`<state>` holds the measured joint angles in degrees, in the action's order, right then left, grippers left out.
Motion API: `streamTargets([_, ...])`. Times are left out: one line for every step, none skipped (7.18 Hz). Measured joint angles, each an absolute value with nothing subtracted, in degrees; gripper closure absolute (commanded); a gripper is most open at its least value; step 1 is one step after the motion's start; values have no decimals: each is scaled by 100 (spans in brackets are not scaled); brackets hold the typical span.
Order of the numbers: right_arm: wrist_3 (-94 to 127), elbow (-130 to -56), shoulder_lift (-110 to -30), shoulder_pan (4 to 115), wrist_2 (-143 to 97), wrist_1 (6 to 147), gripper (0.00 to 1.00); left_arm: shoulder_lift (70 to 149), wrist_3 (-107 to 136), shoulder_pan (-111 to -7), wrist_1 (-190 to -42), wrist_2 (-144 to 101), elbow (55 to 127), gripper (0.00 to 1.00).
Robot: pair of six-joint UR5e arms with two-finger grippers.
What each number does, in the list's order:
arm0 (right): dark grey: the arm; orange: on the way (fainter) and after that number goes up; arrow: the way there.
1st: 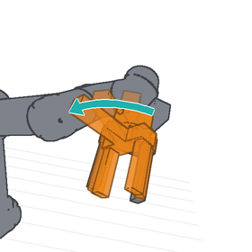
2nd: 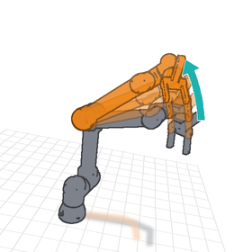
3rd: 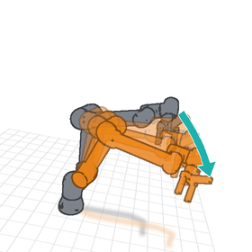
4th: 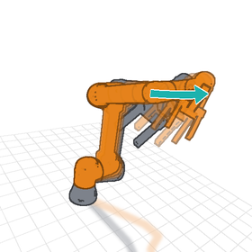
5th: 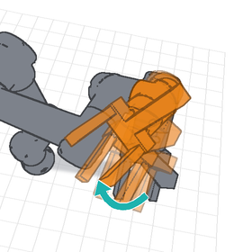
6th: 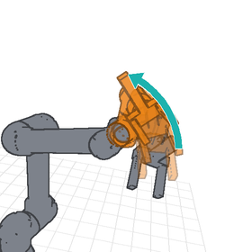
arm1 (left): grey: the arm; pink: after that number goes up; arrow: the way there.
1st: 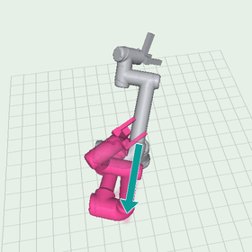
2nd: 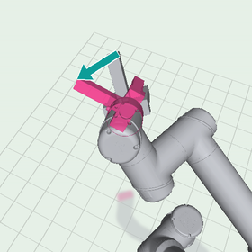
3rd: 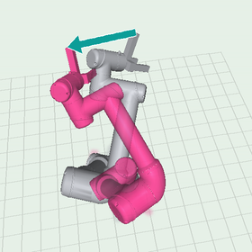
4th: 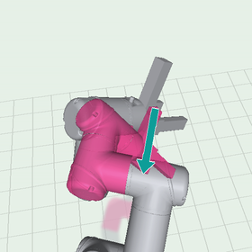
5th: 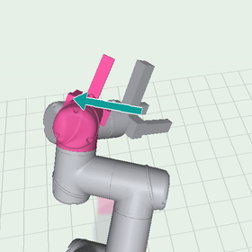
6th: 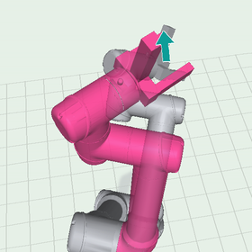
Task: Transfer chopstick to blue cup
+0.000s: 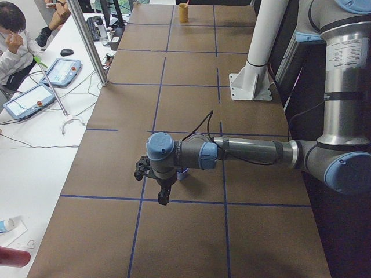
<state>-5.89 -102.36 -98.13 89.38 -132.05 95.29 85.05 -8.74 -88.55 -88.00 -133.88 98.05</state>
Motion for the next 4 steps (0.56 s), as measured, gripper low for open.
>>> streamTargets([-591, -10244, -9813, 8938, -13215, 9518, 0, 8496, -877, -8857, -8787, -13390, 9828, 0])
streamTargets([-593, -10249, -9814, 8939, -13229, 9503, 0, 8488, -886, -8857, -8785, -13388, 9826, 0])
streamTargets([-591, -10249, -9816, 8938, -13243, 9496, 0, 8485, -879, -8854, -8784, -13375, 9818, 0])
streamTargets([-590, -10249, -9817, 8938, -13260, 9494, 0, 8484, -871, -8852, -8787, -13372, 9823, 0])
